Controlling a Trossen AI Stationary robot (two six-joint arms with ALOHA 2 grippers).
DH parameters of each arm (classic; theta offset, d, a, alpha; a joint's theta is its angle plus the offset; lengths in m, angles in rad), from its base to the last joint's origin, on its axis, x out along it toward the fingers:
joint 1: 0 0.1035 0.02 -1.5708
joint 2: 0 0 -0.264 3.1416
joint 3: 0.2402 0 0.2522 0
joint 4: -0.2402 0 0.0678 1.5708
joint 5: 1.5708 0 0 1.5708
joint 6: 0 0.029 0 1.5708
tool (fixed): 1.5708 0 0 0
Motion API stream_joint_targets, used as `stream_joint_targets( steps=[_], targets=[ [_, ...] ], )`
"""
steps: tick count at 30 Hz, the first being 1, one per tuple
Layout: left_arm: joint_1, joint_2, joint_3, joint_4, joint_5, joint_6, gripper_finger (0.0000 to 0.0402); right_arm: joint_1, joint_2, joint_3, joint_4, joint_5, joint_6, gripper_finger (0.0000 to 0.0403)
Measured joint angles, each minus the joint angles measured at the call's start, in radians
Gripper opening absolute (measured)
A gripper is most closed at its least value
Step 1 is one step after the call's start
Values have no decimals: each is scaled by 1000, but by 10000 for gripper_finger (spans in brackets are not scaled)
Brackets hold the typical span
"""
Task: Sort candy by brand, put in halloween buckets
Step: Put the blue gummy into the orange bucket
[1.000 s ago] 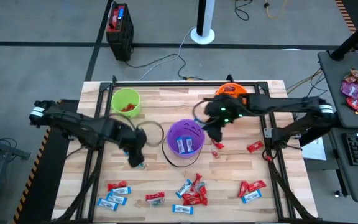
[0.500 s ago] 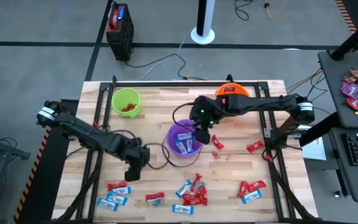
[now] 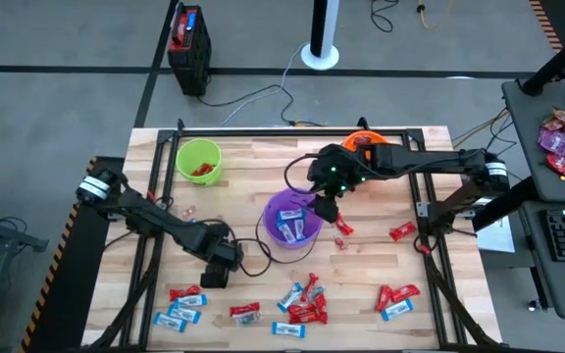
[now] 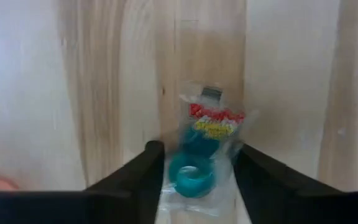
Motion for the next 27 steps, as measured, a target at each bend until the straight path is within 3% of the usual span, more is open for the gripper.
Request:
stream_joint_targets(
  steps=[7,10,15,20,23,27],
  targets=[
    [18,-87,35,-28,-48,-47,16,0,-11,-1,7,8,-8,226],
    [37,-151,101,-95,-79,-77,21,0,-13,-1,33,9,-11,226],
    [105,-269,290,-142,-332,-38,24,3,-13,-40,233,-11,-31,226],
    [202,-335,482,-65,-527,100,11,23,-12,-93,526,-31,-127,226],
    [246,-336,555,-17,-543,172,8,31,-13,-102,709,-18,-142,226],
    [261,-334,584,16,-542,197,7,40,-21,-102,904,89,-177,226]
  ],
)
